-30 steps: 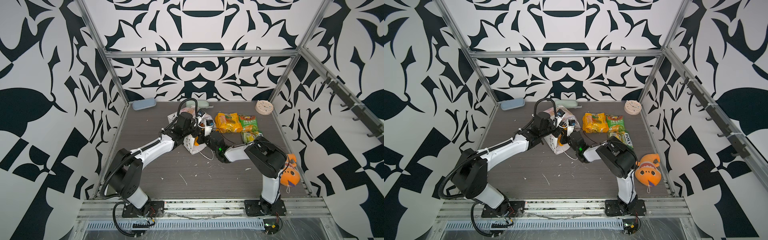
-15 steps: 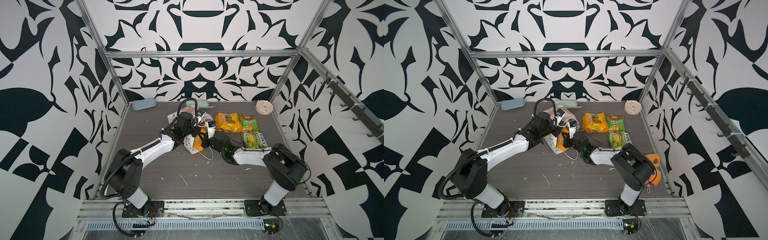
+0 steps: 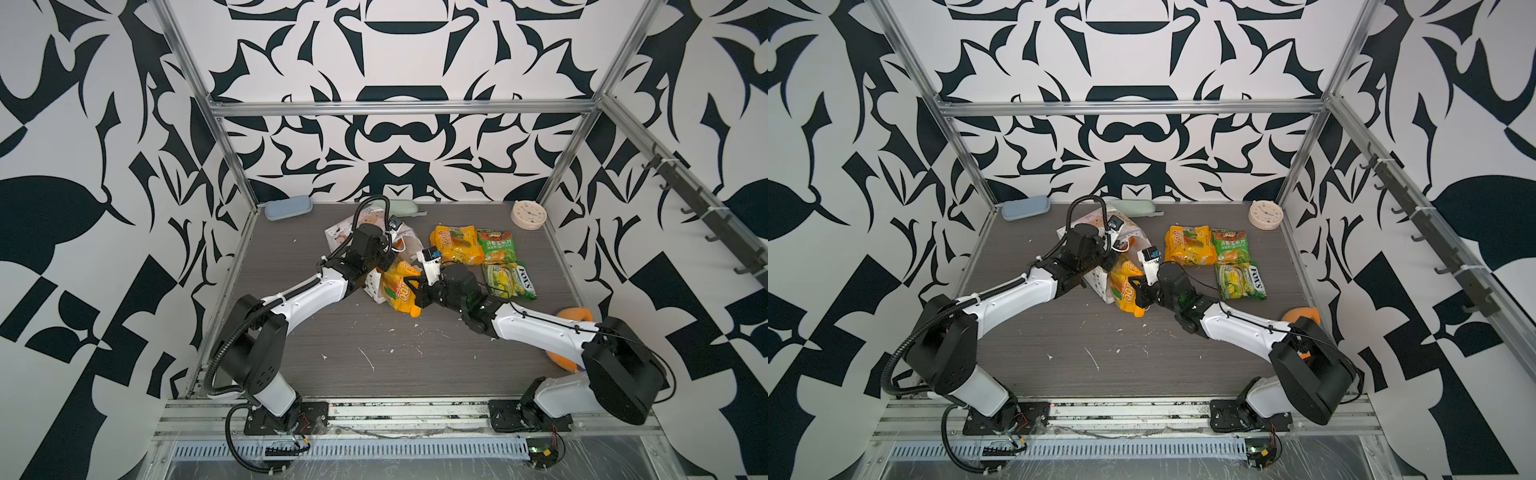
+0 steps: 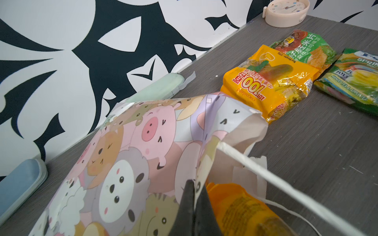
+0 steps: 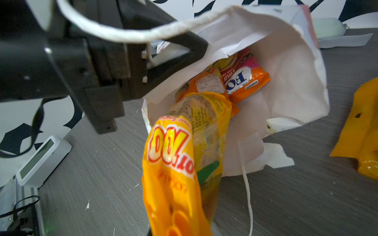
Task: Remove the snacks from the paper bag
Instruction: 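Lift the yellow 100 packet out of the bag with the right gripper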
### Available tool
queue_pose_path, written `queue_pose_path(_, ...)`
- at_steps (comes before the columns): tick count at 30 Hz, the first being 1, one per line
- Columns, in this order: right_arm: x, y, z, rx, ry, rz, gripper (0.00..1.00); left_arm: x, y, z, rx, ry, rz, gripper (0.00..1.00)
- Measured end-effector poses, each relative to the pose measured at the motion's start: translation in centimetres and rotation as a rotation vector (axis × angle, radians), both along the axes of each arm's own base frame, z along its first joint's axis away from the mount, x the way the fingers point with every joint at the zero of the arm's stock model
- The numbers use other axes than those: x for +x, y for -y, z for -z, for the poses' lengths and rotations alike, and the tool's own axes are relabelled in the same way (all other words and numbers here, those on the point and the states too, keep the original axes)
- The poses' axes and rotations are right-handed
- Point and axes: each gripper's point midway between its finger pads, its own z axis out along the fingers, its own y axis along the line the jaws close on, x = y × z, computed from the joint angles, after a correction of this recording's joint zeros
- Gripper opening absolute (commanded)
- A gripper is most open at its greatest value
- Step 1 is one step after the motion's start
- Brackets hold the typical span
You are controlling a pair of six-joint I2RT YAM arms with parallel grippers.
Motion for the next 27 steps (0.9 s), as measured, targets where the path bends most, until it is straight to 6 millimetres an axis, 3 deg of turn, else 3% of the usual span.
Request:
queue_pose_path(14,-3.0,2.8,-4.0,0.071,-0.019,-0.002,0.0,0.5,-1.1,0.7,0.007,0.002,-0.065,0.0)
queue_pose_path(27,-6.1,7.5,-3.0,0.083,-0.1,0.126,0.0,0.7,-1.2,0.5,0.004,0.01,-0.078,0.0)
